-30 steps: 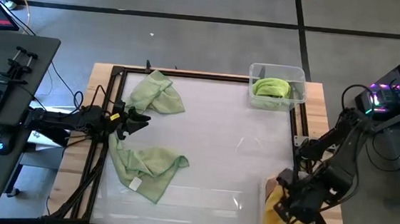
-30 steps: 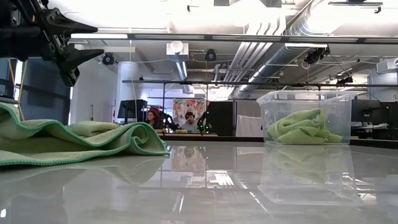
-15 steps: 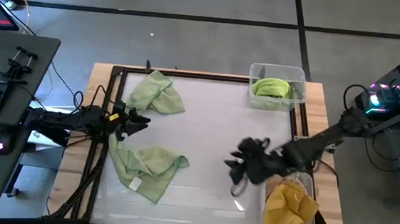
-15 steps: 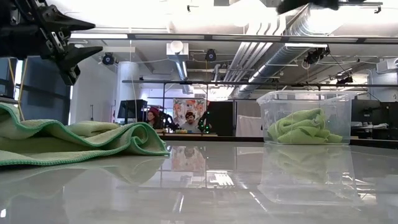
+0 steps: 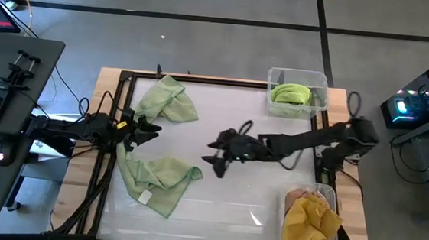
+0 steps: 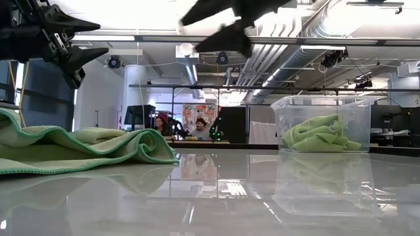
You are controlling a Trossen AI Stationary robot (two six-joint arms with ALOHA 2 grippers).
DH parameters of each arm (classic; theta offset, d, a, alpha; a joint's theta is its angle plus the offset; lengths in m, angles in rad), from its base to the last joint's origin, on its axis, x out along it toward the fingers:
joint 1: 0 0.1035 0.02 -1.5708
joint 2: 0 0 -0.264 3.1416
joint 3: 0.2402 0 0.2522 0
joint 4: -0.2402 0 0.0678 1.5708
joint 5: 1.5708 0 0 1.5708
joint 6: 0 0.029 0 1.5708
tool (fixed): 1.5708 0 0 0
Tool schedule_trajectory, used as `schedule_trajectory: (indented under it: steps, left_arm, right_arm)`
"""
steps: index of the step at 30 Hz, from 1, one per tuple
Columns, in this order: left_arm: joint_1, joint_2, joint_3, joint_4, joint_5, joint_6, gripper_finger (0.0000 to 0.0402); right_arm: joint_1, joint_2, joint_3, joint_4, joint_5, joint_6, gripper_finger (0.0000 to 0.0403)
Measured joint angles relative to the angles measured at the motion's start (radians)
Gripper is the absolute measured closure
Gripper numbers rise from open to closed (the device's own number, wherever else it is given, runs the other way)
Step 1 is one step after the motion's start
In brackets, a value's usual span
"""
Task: Sort towels by color in basket
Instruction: Put the bottom light green towel into the top transparent bin
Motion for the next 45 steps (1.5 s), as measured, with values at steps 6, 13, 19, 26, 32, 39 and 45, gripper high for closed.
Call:
schedule_trajectory:
  steps: [6, 13, 19, 26, 32, 39, 45]
  left_arm:
    - [0.0, 0.0, 0.0, 0.0, 0.0, -0.001, 0.0207]
    - [0.0, 0.0, 0.0, 0.0, -0.001, -0.035, 0.0207]
    - [0.0, 0.0, 0.0, 0.0, 0.0, -0.082, 0.0207]
    - [0.0, 0.0, 0.0, 0.0, 0.001, -0.081, 0.0207]
    - [0.0, 0.0, 0.0, 0.0, 0.003, -0.082, 0.0207]
    - [0.0, 0.0, 0.0, -0.002, 0.002, -0.081, 0.0207]
    - [0.0, 0.0, 0.0, -0.002, 0.003, -0.081, 0.0207]
  right_arm:
    - [-0.033, 0.208, 0.165, 0.07, -0.093, -0.135, 0.0134]
    - [-0.044, 0.447, 0.399, 0.104, -0.211, -0.238, 0.0135]
    - [-0.043, 0.604, 0.574, 0.103, -0.225, -0.352, 0.0135]
    - [-0.045, 0.772, 0.739, 0.101, -0.231, -0.424, 0.0135]
    - [-0.045, 0.873, 0.836, 0.104, -0.274, -0.446, 0.0135]
    - [-0.045, 0.92, 0.845, 0.117, -0.296, -0.511, 0.0135]
    - [-0.045, 0.951, 0.845, 0.111, -0.292, -0.52, 0.0135]
